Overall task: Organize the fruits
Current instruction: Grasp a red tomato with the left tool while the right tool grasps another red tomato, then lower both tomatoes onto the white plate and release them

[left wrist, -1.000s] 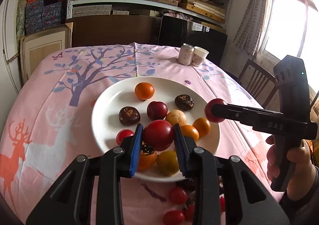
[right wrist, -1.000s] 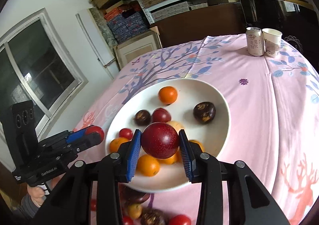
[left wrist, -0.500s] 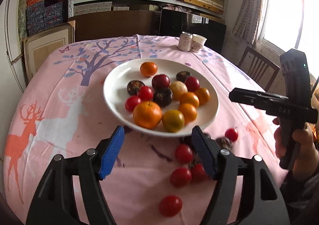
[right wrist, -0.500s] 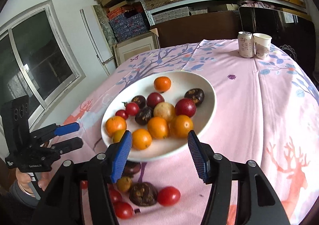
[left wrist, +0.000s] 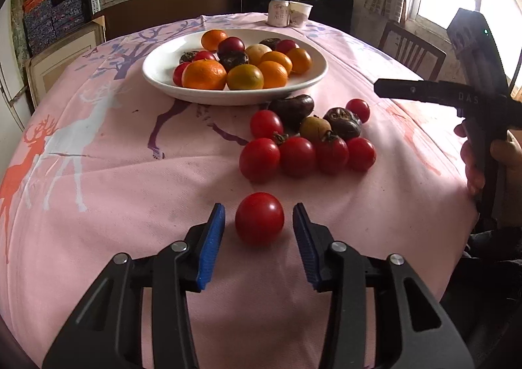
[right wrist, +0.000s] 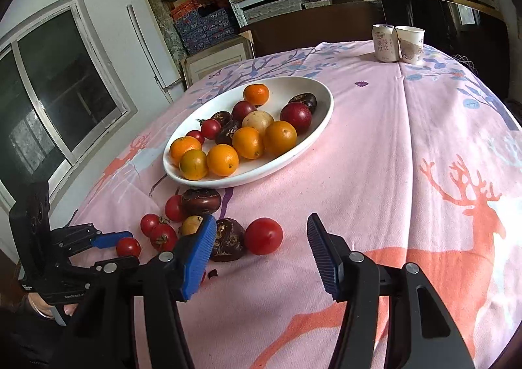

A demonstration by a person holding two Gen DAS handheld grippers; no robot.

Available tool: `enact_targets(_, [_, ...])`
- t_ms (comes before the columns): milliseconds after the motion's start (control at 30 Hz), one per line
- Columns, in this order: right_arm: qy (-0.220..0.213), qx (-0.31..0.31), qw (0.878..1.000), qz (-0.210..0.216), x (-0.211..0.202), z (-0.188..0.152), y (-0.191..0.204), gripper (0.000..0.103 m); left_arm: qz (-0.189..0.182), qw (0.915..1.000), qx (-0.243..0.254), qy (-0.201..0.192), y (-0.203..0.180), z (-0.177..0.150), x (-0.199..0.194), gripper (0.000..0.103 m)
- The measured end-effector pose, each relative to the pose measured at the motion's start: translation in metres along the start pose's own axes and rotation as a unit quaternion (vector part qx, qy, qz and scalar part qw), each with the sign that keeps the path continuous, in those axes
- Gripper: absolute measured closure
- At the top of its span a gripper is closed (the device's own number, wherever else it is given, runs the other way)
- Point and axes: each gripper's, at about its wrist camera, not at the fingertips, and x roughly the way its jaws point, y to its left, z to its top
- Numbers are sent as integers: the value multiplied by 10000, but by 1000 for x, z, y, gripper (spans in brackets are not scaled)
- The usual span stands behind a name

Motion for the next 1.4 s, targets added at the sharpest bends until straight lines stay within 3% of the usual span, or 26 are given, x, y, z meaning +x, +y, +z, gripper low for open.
enact_targets(33, [34,-11,10000,-15,2,0,0,45,19,10000,-4,-19,-1,-1,1,74])
enact_targets(167, [494,-280,9983,-108,21,-1,9,79,-64,9997,-148,-209,0,-5,-5,76])
enact_targets(233, [500,-333,9979,-238,25,-1,13,78,-143,9993,-223,-245,2,-7,-7,76])
enact_targets(433, [586,-131,9981,-112,27,1,10,76,-184,9985,-404,-314,10,-9,-10,76])
enact_targets(667, [879,651,9916,688,38,0,-21,61,-292,9983,-407,-296,11,-7,-9,76])
enact_targets(733, [862,748,9903,794,40,2,-25,62,-302,9982,-421,-293,11,-7,-9,76])
enact_targets(833, [813,621,9925,671,39,4,-19,73,-329,9975,-537,-335,15,-8,-11,76])
enact_targets(967, [607,505,9947,661,27,6,-10,73,-530,9949,-776,-365,24,-4,-15,76])
enact_targets(1167, [230,622,9936,916,7,30,-12,73,-488,9945,-615,-689,24,23,-32,76])
enact_targets(1400, [71,743,9929,923,32,86,-11,73,-416,9953,-325,-812,24,97,-12,76])
